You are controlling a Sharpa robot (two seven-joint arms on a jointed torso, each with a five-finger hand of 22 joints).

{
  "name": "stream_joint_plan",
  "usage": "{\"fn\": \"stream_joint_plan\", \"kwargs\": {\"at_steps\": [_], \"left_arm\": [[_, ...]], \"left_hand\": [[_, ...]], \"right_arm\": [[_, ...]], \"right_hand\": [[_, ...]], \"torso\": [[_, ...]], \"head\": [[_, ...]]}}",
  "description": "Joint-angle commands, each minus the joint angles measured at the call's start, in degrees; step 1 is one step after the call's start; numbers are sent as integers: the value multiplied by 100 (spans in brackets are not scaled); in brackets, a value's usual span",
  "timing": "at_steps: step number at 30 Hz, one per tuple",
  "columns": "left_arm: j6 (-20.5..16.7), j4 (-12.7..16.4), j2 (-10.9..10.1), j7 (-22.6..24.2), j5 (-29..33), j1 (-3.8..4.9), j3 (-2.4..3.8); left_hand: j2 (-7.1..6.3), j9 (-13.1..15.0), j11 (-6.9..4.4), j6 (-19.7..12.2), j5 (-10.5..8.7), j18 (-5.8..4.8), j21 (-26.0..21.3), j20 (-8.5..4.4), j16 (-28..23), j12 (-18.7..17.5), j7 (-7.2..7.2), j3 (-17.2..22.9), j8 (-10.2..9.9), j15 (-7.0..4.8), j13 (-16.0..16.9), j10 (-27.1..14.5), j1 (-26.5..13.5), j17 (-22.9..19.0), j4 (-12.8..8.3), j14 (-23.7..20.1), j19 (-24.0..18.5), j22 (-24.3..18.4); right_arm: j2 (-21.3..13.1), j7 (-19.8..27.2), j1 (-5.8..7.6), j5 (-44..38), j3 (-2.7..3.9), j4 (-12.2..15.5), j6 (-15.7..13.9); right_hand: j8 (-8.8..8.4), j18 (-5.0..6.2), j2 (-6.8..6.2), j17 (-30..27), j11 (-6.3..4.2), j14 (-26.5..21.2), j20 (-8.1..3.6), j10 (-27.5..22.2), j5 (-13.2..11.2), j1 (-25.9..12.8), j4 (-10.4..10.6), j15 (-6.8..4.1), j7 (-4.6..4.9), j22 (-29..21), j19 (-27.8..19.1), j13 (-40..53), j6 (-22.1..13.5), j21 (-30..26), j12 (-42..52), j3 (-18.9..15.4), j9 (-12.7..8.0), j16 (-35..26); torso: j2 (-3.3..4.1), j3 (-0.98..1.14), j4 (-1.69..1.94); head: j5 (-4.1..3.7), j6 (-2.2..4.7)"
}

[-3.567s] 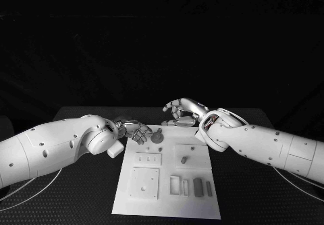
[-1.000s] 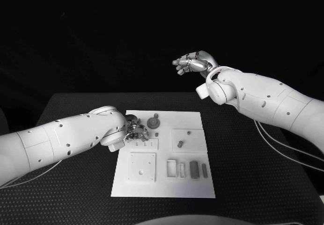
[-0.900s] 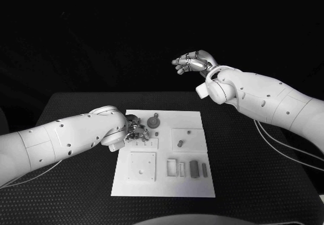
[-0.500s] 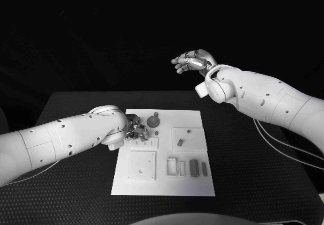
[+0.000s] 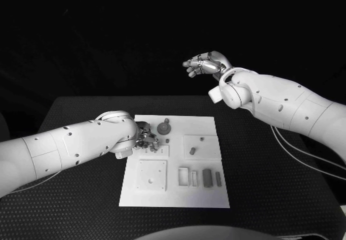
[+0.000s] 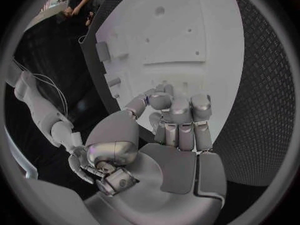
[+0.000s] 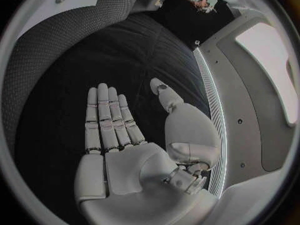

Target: Assemble the parts on the task board

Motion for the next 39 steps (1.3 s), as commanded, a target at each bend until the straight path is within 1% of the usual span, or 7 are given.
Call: {"fn": "stream_joint_plan", "kwargs": {"at_steps": [1,6,16,23,26,39], "left_arm": [[245,-23,23,-32,-68,-2,2],[230,-58,58,-36,-70,-16,0],[265,-83,72,-29,-93,-45,-1],[245,-138,100,-39,-95,-67,-1],[234,-161,106,-37,-105,-78,-1],[173,-186,113,-25,-130,-89,-1]], "left_hand": [[-46,27,-52,773,-5,55,38,-576,26,20,-430,337,7,-189,-7,-33,-1,-8,122,97,-31,44],[-40,40,-52,774,-11,53,42,-574,35,24,-429,358,2,-188,-12,-33,-20,-21,128,95,-30,42],[-40,54,-51,776,-23,51,47,-573,45,28,-429,378,-4,-187,-17,-32,-44,-36,132,93,-30,40],[-38,65,-50,775,-38,50,50,-573,52,31,-428,391,-10,-186,-21,-32,-59,-48,137,90,-31,39],[-38,69,-50,775,-44,49,51,-572,55,32,-428,395,-11,-186,-23,-32,-64,-52,139,90,-31,38],[-29,90,-49,775,-78,48,56,-572,68,38,-427,412,-21,-186,-31,-33,-95,-76,159,85,-32,34]], "right_arm": [[10,31,1,-19,2,0,89],[13,32,1,-20,2,2,89],[17,34,1,-20,2,13,91],[15,35,0,-20,2,40,91],[15,36,0,-20,2,44,90],[13,39,-1,-20,2,50,92]], "right_hand": [[38,-1,9,-6,-1,-3,17,27,32,47,-10,44,153,-3,-37,-8,-35,-31,-36,-37,-8,-25],[39,-1,10,-8,0,-4,18,29,32,49,-9,46,153,-3,-40,-15,-36,-34,-38,-40,-10,-29],[40,-1,12,-9,0,-6,20,32,32,50,-8,49,152,-2,-44,-24,-36,-39,-41,-44,-12,-35],[41,-1,14,-11,1,-7,22,34,31,49,-5,51,152,-1,-47,-32,-35,-43,-44,-48,-14,-40],[42,-1,14,-11,1,-8,22,34,31,50,-5,51,152,-1,-48,-34,-35,-44,-45,-49,-15,-42],[43,-1,16,-13,2,-11,25,36,32,51,-2,54,152,0,-55,-48,-35,-52,-51,-55,-19,-50]], "torso": [[0,0,1],[2,1,0],[1,3,-5],[1,4,-1],[0,1,-1],[-1,-1,2]], "head": [[-2,-7],[-2,-20],[-7,-23],[-11,-26],[-13,-22],[-17,-20]]}}
